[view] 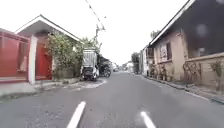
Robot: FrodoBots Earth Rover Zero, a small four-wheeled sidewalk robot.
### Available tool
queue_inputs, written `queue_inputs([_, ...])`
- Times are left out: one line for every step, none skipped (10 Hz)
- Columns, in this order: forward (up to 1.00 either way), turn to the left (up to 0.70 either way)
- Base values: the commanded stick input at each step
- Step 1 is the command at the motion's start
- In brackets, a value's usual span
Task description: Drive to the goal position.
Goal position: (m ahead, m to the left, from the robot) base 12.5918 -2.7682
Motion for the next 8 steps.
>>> queue_inputs([0.7,-0.03])
queue_inputs([0.7,-0.04])
queue_inputs([0.7,-0.02])
queue_inputs([0.7,0.0])
queue_inputs([0.7,0.0])
queue_inputs([0.7,0.0])
queue_inputs([0.7,0.0])
queue_inputs([0.7,0.0])
